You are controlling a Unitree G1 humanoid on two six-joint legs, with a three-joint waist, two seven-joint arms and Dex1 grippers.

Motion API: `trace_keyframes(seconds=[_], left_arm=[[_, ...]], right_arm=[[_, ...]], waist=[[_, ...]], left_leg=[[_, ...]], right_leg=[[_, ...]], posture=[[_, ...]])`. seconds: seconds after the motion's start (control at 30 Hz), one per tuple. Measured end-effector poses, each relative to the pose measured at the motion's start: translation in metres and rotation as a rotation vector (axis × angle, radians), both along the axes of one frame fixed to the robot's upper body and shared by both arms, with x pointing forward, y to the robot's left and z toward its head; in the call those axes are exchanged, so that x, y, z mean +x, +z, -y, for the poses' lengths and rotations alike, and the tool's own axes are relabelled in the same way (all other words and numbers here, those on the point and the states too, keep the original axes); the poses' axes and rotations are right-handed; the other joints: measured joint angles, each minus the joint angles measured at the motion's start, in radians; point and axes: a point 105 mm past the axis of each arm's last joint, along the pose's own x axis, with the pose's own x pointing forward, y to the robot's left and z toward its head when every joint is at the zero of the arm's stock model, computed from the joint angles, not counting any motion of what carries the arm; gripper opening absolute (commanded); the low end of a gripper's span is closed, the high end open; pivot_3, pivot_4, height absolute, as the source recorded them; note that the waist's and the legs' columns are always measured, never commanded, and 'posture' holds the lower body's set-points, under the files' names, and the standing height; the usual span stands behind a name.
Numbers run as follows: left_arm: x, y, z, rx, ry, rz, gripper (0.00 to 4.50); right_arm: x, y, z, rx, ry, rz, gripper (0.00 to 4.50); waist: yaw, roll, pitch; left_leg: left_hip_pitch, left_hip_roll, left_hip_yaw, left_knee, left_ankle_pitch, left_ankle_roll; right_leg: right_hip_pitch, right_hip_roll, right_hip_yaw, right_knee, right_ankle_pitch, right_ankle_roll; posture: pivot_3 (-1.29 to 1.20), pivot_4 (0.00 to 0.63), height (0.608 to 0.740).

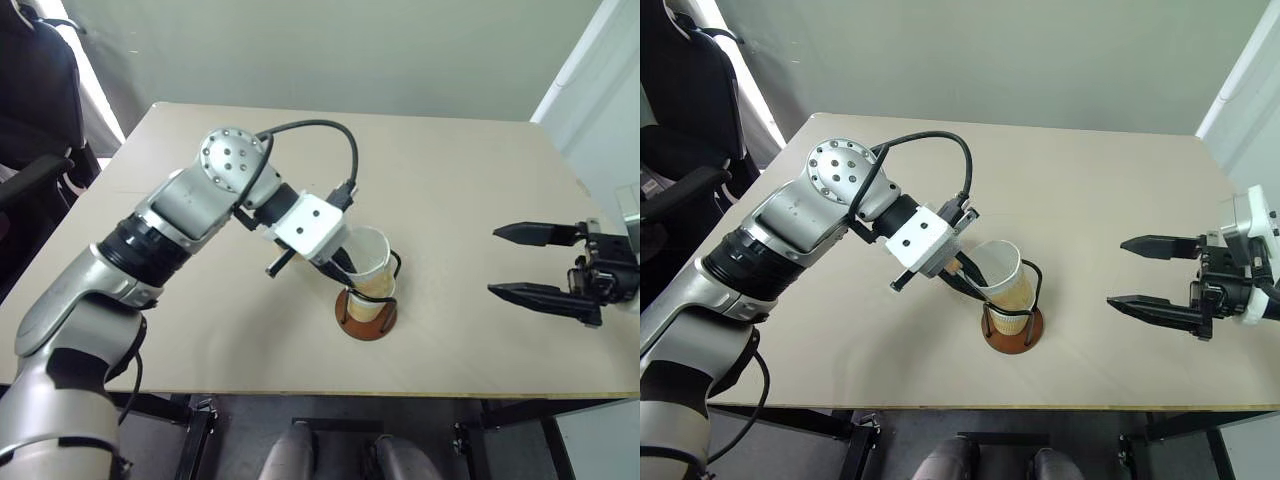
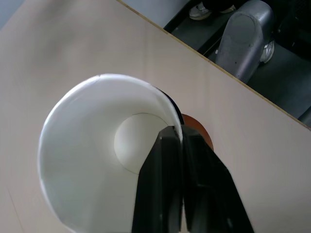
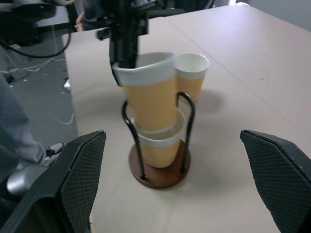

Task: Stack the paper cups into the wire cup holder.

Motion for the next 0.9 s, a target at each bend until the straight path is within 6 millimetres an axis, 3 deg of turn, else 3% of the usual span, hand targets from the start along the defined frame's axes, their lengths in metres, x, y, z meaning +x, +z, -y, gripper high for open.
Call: trace_keyframes(seconds=[0.2, 0.3, 0.4, 0.47, 0.53, 0.63, 0.73, 0.9], left_arm=[[0.0, -0.001, 0.003, -0.001, -0.005, -0.006, 3.52], [0.002, 0.003, 0.015, -0.053, -0.029, 0.018, 4.39], [0.006, 0.018, 0.027, -0.166, -0.039, 0.051, 4.39], [0.015, 0.036, 0.024, -0.253, 0.023, 0.064, 4.39], [0.024, 0.058, 0.009, -0.311, 0.103, 0.082, 4.39], [0.036, 0.082, -0.032, -0.348, 0.269, 0.112, 4.39], [0.047, 0.075, -0.067, -0.343, 0.412, 0.055, 4.39], [0.075, 0.031, -0.094, -0.31, 0.604, -0.069, 4.39]], right_arm=[[-0.003, 0.005, 0.0, 0.017, 0.01, 0.013, 4.5], [-0.003, 0.005, 0.0, 0.017, 0.009, 0.011, 4.5], [-0.003, 0.005, 0.0, 0.017, 0.008, 0.013, 4.5], [-0.003, 0.005, 0.0, 0.017, 0.008, 0.016, 4.5], [-0.002, 0.005, 0.0, 0.019, 0.008, 0.018, 4.5], [-0.001, 0.005, 0.001, 0.022, 0.004, 0.018, 4.5], [0.0, 0.004, 0.001, 0.022, 0.006, 0.015, 4.5], [0.005, 0.0, -0.002, 0.014, 0.028, 0.003, 4.5]], waist=[[0.0, 0.0, 0.0], [0.004, 0.0, 0.0], [0.004, 0.0, 0.0], [0.004, 0.0, 0.0], [-0.003, 0.0, 0.0], [-0.014, 0.003, -0.001], [-0.016, 0.007, -0.003], [0.001, 0.007, -0.003]], left_leg=[[0.0, 0.0, 0.0, 0.0, 0.0, 0.0], [0.0, 0.0, 0.0, 0.001, 0.0, 0.0], [0.0, 0.0, 0.001, 0.001, 0.0, 0.0], [-0.001, 0.0, 0.002, 0.001, 0.0, 0.0], [0.0, 0.0, 0.003, 0.0, 0.0, 0.001], [0.001, 0.0, 0.004, -0.002, 0.0, 0.0], [0.001, 0.0, 0.004, -0.002, 0.0, 0.0], [-0.001, -0.001, 0.004, 0.001, 0.0, 0.004]], right_leg=[[0.0, 0.0, 0.0, 0.0, 0.0, 0.0], [0.0, 0.0, 0.0, 0.0, 0.0, 0.001], [0.0, 0.0, 0.001, 0.0, 0.001, 0.001], [-0.001, 0.0, 0.001, 0.0, 0.001, 0.002], [-0.001, 0.0, 0.003, 0.0, 0.001, 0.002], [-0.002, 0.0, 0.004, -0.001, 0.001, 0.002], [-0.002, 0.0, 0.006, -0.001, 0.0, 0.003], [-0.003, 0.0, 0.01, -0.001, 0.002, 0.005]], posture=[[0.0, 0.15, 0.74], [0.0, 0.15, 0.74], [0.0, 0.15, 0.74], [0.0, 0.15, 0.74], [0.0, 0.15, 0.74], [0.0, 0.15, 0.74], [0.0, 0.15, 0.74], [0.0, 0.15, 0.74]])
